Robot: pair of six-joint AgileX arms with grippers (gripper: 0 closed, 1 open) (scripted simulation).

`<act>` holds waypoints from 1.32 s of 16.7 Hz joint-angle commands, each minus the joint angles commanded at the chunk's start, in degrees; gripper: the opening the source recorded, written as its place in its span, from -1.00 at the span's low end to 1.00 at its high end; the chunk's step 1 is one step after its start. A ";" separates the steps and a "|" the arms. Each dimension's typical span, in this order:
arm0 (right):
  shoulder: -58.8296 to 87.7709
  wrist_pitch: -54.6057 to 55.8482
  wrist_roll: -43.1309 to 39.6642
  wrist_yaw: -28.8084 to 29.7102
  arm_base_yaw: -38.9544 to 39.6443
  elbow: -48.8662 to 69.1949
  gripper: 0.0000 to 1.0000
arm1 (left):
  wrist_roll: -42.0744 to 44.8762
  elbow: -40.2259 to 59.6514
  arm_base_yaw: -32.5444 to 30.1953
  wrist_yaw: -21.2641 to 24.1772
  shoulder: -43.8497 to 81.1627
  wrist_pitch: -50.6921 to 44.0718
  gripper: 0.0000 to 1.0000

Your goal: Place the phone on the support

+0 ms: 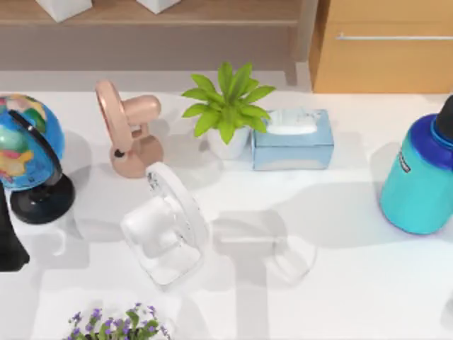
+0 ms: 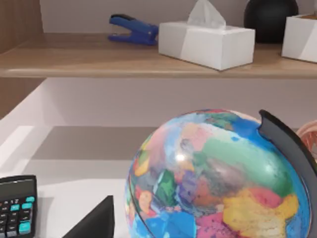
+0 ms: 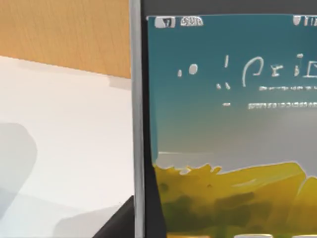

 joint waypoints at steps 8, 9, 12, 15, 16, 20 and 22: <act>0.91 0.94 2.00 -0.35 1.01 0.20 -1.00 | 0.00 0.00 0.00 0.00 0.00 0.00 1.00; 0.94 1.58 3.01 -0.66 1.32 0.34 -1.00 | 0.00 0.00 0.00 0.00 0.00 0.00 1.00; 1.13 4.67 6.73 -0.96 2.57 0.60 -1.00 | 0.00 0.00 0.00 0.00 0.00 0.00 1.00; 2.98 9.40 10.00 1.25 4.86 0.29 -1.00 | 0.00 0.00 0.00 0.00 0.00 0.00 1.00; 3.85 11.13 10.62 2.61 5.79 0.13 -1.00 | 0.00 0.00 0.00 0.00 0.00 0.00 1.00; 6.38 15.69 10.59 6.80 8.84 -0.64 -1.00 | 0.00 0.00 0.00 0.00 0.00 0.00 1.00; 6.41 15.74 10.57 6.85 8.88 -0.65 -1.00 | 0.00 0.00 0.00 0.00 0.00 0.00 1.00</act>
